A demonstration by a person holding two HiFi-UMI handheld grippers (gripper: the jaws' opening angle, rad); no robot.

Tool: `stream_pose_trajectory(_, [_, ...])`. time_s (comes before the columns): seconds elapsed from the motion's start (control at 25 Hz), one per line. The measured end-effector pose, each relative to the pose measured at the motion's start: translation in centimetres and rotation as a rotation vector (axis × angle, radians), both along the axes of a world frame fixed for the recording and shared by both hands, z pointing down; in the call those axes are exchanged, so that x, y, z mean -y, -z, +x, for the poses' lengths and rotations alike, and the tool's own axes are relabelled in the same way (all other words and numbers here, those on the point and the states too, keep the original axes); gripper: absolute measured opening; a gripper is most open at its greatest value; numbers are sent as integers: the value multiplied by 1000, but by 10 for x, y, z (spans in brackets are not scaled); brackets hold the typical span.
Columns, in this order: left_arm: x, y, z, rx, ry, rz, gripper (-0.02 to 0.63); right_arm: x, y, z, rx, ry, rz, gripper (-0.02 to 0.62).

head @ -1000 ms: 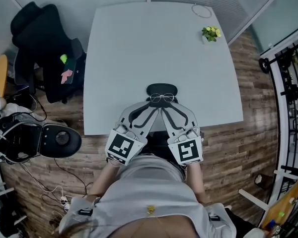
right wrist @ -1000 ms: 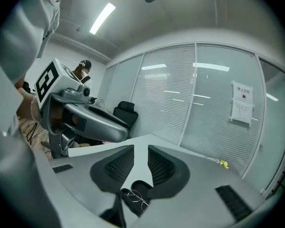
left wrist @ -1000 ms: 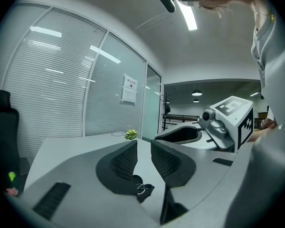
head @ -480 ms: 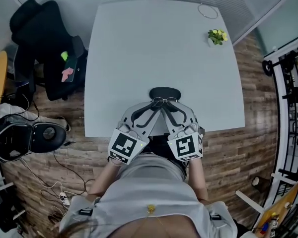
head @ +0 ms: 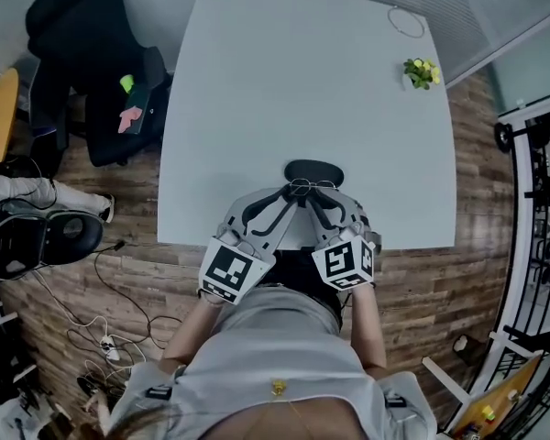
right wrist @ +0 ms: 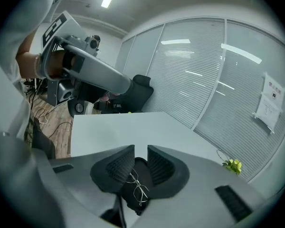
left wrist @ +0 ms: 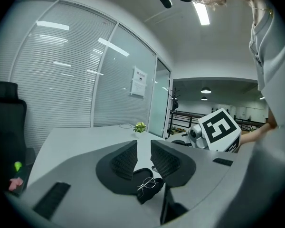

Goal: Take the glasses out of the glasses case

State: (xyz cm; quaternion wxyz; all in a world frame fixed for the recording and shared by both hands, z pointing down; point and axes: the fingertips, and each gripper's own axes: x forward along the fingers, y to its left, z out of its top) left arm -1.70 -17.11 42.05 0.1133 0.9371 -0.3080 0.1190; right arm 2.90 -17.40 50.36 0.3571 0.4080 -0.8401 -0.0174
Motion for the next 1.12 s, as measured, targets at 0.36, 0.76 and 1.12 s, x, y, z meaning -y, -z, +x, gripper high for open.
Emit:
stream_pose_trajectory(0.36, [1, -17, -10, 20, 54, -47, 104, 2, -58, 6, -99, 73, -116, 98])
stream_pose_trajectory(0.76, [3, -31, -17, 40, 105, -88, 104, 9, -118, 21, -213, 157, -229, 114])
stream_pose_trajectory(1.12, [5, -35, -22, 61, 124, -109, 104, 16, -165, 21, -284, 278, -360, 132])
